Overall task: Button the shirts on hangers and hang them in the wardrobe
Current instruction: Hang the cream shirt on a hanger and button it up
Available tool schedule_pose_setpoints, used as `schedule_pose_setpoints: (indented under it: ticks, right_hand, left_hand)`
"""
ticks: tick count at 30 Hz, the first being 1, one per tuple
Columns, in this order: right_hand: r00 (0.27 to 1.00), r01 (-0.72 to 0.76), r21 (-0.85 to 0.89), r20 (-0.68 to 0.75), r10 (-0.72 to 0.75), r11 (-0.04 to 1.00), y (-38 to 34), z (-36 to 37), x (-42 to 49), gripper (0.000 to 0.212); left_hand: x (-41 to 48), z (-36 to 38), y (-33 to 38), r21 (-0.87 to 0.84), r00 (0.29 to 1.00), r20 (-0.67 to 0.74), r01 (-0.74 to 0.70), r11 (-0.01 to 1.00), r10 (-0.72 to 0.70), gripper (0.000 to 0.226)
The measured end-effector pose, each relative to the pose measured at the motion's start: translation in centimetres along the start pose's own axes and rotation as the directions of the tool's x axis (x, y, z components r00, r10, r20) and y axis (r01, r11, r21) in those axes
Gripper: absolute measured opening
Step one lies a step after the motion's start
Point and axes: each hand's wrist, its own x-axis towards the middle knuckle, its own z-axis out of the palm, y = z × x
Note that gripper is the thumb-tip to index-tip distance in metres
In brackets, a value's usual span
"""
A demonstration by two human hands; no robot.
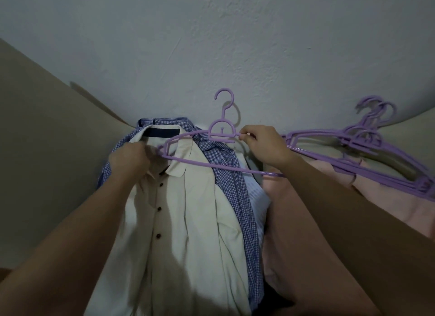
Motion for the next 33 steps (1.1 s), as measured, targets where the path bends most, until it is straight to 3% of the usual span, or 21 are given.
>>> schedule_pose_setpoints:
  ticks: [3,6,8,12,19,23,26,29,31,33]
  right_hand:
    - [1.000,0.003,0.089,0.021,-0.005,0.996,-0.8,0.6,0.9,0.017]
    - [0.998,0.014,0.177,0.054,-0.024,0.984,-2.3,2.0,1.1,0.018]
    - [0.997,0.014,0.250,0.068,-0.032,0.968,-3.5,2.7,1.1,0.018]
    - [0.991,0.060,0.286,0.096,-0.090,0.956,-6.2,3.4,1.7,0.017]
    - [0.983,0.130,0.309,0.087,-0.164,0.942,-10.4,4.9,2.9,0.016]
    - [0.993,0.082,0.359,0.047,-0.105,0.930,-10.1,5.3,3.1,0.016]
    - [0.998,0.033,0.496,0.035,-0.058,0.867,-9.7,5.7,3.1,0.014]
    - [0.993,-0.032,0.616,0.112,-0.047,0.787,-9.5,6.7,3.0,0.012]
    - [0.962,-0.185,0.725,0.272,-0.029,0.663,-9.5,6.8,3.1,0.019]
    - [0.886,-0.387,0.750,0.464,-0.010,0.536,-9.4,6.7,3.7,0.026]
  left_hand:
    - [0.7,-1.8,-1.3,-0.199,0.987,-0.133,0.067,0.978,-0.095,0.024]
    - [1.1,-3.4,-2.5,-0.343,0.973,-0.153,0.111,0.933,-0.172,0.034]
    - [1.3,-4.6,-3.2,-0.389,0.973,-0.149,0.106,0.915,-0.175,0.030]
    - [1.5,-7.1,-3.3,-0.479,0.985,-0.159,-0.018,0.878,-0.066,0.011]
    - [0.2,-10.5,0.6,-0.505,0.943,-0.267,-0.311,0.805,0.196,0.011]
    - [0.5,-10.8,0.9,-0.461,0.947,-0.247,-0.303,0.834,0.207,0.016]
    - [0.7,-10.4,0.6,-0.412,0.969,-0.051,-0.242,0.878,0.243,0.030]
    - [1.0,-10.5,0.5,-0.387,0.961,0.023,-0.245,0.889,0.275,0.017]
    - [1.3,-10.6,0.1,-0.329,0.957,0.030,-0.262,0.907,0.287,0.016]
    - [1.4,-10.4,-0.3,-0.258,0.950,0.038,-0.289,0.922,0.308,0.020]
